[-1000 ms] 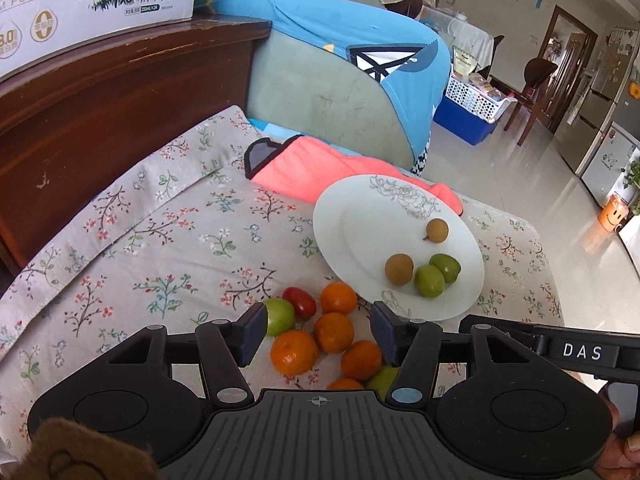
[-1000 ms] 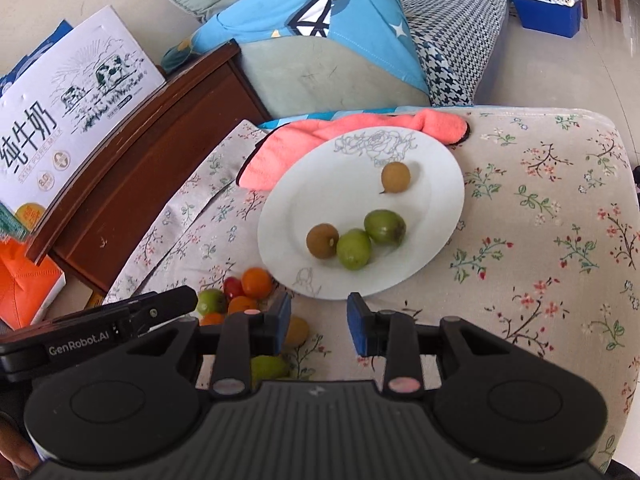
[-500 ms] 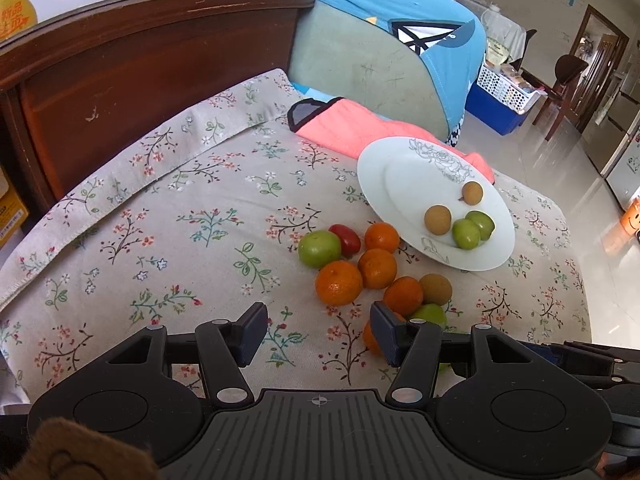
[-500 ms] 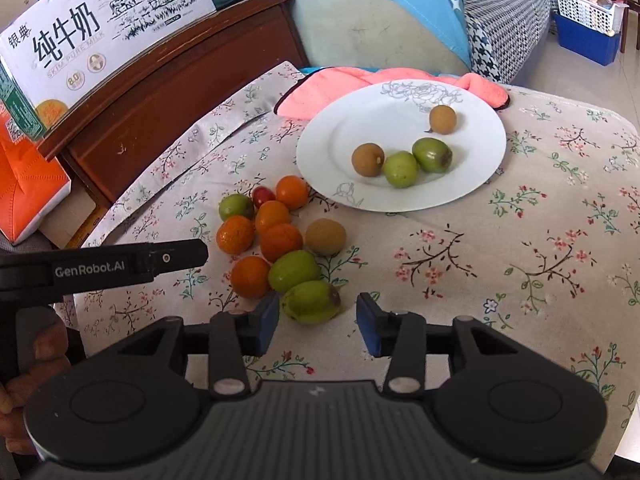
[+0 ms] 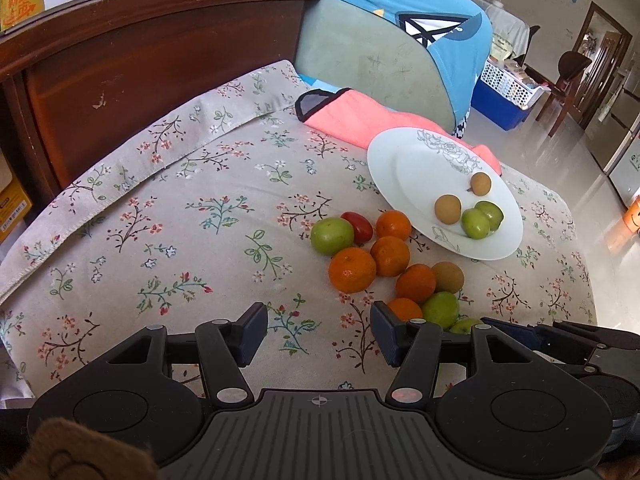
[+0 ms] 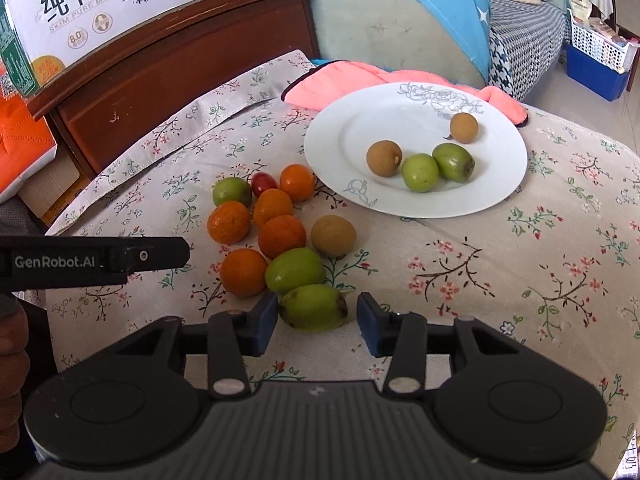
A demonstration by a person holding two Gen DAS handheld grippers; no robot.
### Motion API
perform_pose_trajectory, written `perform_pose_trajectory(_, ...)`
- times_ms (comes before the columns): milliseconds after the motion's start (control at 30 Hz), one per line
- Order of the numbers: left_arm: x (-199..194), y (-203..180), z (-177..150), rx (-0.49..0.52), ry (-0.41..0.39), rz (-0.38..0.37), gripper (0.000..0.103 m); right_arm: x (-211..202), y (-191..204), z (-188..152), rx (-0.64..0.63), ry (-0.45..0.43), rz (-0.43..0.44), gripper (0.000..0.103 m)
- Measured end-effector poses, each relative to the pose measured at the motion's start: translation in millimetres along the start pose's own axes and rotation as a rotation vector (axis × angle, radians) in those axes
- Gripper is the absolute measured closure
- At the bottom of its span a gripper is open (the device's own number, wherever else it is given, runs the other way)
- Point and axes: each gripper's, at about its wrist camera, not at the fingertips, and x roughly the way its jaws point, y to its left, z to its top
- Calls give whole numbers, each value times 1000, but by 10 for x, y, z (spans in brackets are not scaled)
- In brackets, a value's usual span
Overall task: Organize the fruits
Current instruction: 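Withdraw both open tools from the plate, then grasp a large green fruit with the right tool while the left tool grasps an orange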
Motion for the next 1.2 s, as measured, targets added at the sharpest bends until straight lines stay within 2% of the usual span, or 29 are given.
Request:
perform_pose_trajectory(33,2,-10,-5,7,0,-2,47,0,9,-3,-10,-1,-3,66)
perform_pose_trajectory(133,10,-64,-22,39,4,-13,47,-22,9,-14,-17,3,-5,66)
perform_pose_trajectory(467,97,-387,-153,214,17,-59,48,-179,-226,20,109,-15,-42,66)
perform_pose_trajectory(567,143,-457,-189,251,30,-81,49,-198,-291,26,150,-15,-45,66)
perform_pose_trajectory(767,238,-527,-214,310,12,-78,49,-220,-355,27,189,-18,-54,66)
perform_pose_trajectory(1000,288,-543,-195,316,2,-97,69,-209,-358,30,197,-16,-56,66)
perform_pose_trajectory(1100,294,-545,-200,320,-2,-99,75,-205,-361,26,198,-13,-56,66)
perform_pose_trajectory(1200,286,-538,-203,317,-4,-107,76,-199,-365,27,201,-11,-54,66)
